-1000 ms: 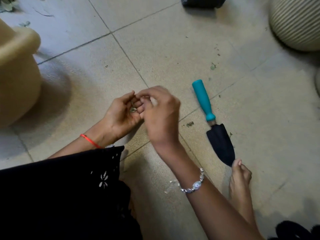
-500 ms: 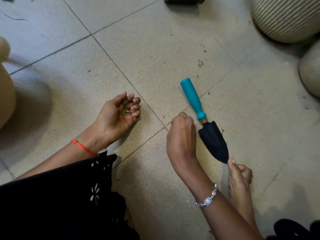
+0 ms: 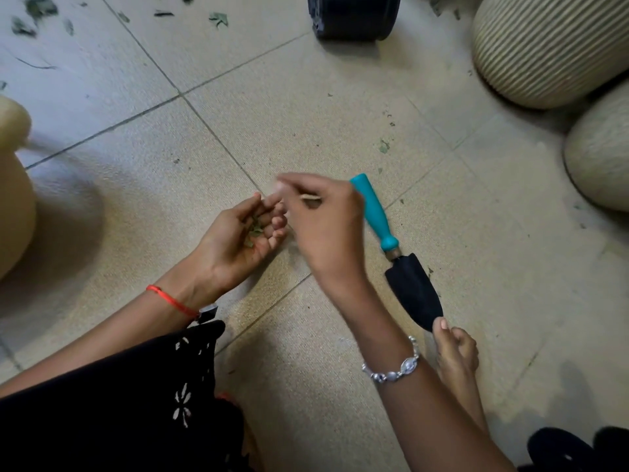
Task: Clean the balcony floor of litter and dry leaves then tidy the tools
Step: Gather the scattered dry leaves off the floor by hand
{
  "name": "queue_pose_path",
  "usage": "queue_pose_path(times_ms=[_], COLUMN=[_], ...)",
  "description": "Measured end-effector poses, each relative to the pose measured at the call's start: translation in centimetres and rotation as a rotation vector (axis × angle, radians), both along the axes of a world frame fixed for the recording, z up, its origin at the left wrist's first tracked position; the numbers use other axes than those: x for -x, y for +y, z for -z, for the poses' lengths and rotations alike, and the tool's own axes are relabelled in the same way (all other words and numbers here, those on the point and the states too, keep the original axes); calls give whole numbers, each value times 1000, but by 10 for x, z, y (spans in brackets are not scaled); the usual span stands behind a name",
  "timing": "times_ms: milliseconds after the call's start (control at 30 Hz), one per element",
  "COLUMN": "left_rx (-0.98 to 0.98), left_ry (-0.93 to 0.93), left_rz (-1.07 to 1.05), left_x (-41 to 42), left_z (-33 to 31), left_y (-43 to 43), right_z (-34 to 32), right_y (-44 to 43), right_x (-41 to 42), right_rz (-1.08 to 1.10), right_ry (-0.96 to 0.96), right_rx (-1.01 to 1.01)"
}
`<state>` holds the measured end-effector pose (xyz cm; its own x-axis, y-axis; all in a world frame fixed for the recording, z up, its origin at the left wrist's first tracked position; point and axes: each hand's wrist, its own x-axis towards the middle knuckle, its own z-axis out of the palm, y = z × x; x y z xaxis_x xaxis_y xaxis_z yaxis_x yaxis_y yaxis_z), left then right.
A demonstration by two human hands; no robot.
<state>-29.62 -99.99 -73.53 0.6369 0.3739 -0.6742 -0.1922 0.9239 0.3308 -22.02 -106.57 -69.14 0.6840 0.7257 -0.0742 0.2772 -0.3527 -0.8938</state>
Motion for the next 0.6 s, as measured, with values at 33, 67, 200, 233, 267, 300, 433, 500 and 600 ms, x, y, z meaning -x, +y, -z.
queue_pose_path(times_ms=[33, 67, 200, 233, 267, 300, 433, 500, 600], left_rx=[17, 23, -18, -19, -16, -12, -17, -25, -27], left_ry=[-22, -36, -37, -40, -45, -52, -43, -30, -16], left_rz=[-9, -19, -48, -52, -57, -64, -101, -107, -111], left_x=[-1, -2, -7, -8, -8, -8, -7, -6, -6], left_z=[0, 0, -2, -3, -4, -4, -5, -3, 0], left_y=[4, 9, 22, 24, 26, 28, 34, 35, 35], right_z=[2, 3, 27, 34, 38, 41, 47, 49, 46], right_y=[0, -2, -27, -34, -40, -43, -36, -22, 3], right_x=[-13, -27, -91, -105, -116, -126, -145, -149, -156], right_rz=[93, 190, 515, 554, 571, 568, 531, 537, 414], right_ry=[-22, -59, -163, -151, -116, -62, 146, 212, 310], right_rx=[-19, -5, 208, 270, 314, 348, 402, 384, 262])
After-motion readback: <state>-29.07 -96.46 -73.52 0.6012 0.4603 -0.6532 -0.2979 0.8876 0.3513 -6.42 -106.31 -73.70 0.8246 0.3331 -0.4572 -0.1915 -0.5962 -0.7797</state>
